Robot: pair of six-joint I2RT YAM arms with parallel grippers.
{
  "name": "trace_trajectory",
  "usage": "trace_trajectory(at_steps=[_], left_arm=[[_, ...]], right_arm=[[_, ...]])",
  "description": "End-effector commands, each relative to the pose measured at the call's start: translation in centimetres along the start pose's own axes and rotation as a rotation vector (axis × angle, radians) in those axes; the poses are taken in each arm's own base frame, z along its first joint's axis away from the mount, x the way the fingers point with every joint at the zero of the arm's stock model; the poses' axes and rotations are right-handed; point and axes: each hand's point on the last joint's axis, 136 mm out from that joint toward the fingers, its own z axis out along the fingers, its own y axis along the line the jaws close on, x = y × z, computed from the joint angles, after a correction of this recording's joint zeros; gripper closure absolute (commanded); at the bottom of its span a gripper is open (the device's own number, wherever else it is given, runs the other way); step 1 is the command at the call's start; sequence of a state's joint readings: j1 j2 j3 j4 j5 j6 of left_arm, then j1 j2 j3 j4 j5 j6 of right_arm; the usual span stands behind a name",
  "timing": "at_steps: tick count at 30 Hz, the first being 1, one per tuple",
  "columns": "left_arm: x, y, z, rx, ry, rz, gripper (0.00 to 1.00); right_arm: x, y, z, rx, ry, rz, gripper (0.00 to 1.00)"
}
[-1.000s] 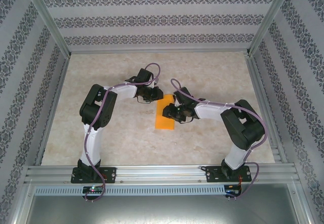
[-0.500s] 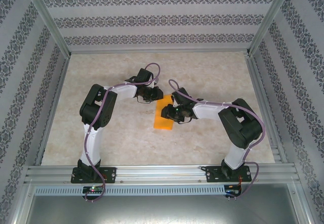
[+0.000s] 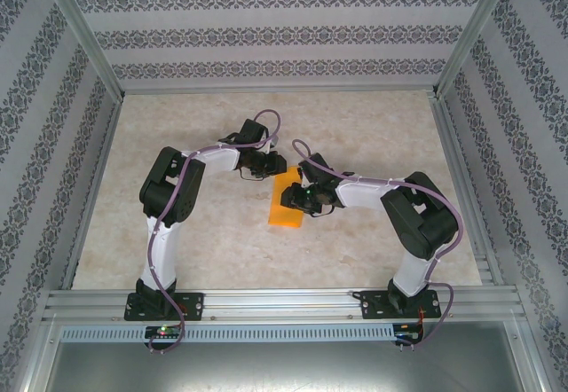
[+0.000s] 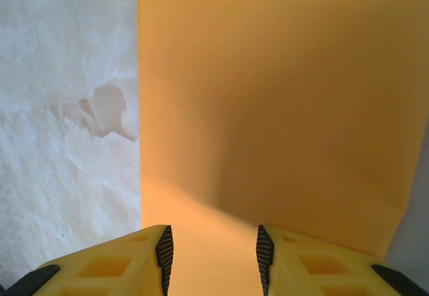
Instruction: Fold a paper plane with a square sheet of paper (pick it up from the middle)
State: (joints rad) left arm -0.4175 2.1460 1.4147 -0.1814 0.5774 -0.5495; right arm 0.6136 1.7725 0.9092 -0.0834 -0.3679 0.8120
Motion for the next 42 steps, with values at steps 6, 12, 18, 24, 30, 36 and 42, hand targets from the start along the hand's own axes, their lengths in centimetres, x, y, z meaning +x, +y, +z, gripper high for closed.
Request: trace_trajectory(at_steps=[6,12,18,24,30,36,42], left_arm=[[-1.7,-2.0,-4.0,0.011,-0.045,0.023,0.65],[0.1,-1.9,-6.3,-0.015,-0.048,0.02,0.57],[3.3,-0.6,-7.2,-0.052,-0.022,-0.006,0.53],[5.0,-1.1,-6.0,-0.007,0.009,-0.017,0.52],[4.8,-1.3,-4.8,0.027,0.006,-0.019,0.52],[4.5,-0.9,-3.6,0.037,0.018,-0.034,0.54],[4.1,-1.8,-3.2,0.078,0.018,-0.026,0.57]], right_arm=[[1.0,-1.5,0.6,0.079,0.037,-0.015,0.59],[0.7,-0.9,0.5,0.059,0.025,-0.029,0.59],[0.4,-0.4,0.3,0.039,0.015,-0.034,0.59],[0.3,0.0,0.1,0.02,0.006,-0.032,0.59],[0.1,0.4,-0.4,0.01,-0.008,-0.036,0.59],[0.0,0.6,-0.8,0.0,-0.02,-0.035,0.59],[-0.3,0.8,-1.0,-0.01,-0.023,-0.031,0.59]])
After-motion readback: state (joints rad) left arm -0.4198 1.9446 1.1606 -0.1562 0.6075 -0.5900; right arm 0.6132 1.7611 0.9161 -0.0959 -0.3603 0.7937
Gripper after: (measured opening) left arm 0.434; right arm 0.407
